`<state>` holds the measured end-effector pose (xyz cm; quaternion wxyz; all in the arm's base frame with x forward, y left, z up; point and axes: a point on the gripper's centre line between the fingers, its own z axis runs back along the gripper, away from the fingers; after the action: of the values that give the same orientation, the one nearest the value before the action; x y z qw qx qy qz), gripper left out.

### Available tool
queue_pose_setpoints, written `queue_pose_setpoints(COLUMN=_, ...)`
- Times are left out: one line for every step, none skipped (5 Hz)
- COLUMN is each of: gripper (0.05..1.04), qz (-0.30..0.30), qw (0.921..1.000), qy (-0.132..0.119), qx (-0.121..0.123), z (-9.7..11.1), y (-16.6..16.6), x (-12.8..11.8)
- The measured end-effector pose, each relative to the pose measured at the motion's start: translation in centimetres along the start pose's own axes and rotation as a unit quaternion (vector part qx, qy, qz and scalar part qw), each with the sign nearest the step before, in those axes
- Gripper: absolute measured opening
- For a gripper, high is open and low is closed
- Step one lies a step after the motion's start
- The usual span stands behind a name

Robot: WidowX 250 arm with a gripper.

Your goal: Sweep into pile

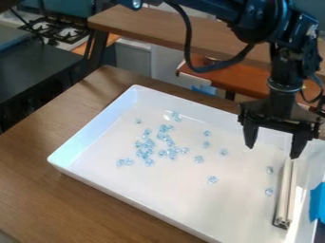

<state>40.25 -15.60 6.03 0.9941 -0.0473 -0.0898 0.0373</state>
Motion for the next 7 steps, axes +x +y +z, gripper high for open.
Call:
queue_pose_setpoints(gripper=1.000, qz=0.000, qw=0.9997, qy=0.024, qx=0.011, z=-2.0, y=0.4, x=-0.8)
queue_pose_setpoints(gripper=1.000, qz=0.003, qw=0.9997, qy=0.021, qx=0.008, z=-2.2, y=0.4, x=-0.7)
queue_pose_setpoints(gripper=1.000, qz=0.010, qw=0.9998, qy=0.013, qx=0.006, z=-2.6, y=0.1, x=-0.9)
queue_pose_setpoints(gripper=1.000, qz=0.008, qw=0.9998, qy=0.016, qx=0.009, z=-3.7, y=-0.5, x=-1.3)
queue_pose_setpoints(gripper=1.000, qz=0.017, qw=0.9996, qy=0.023, qx=0.007, z=-4.3, y=-0.7, x=-1.4)
queue_pose_setpoints(gripper=1.000, qz=0.019, qw=0.9995, qy=0.026, qx=0.007, z=-5.0, y=-1.6, x=-1.4)
queue_pose_setpoints(gripper=1.000, qz=0.022, qw=0.9994, qy=0.027, qx=0.008, z=-5.7, y=-2.4, x=-1.2)
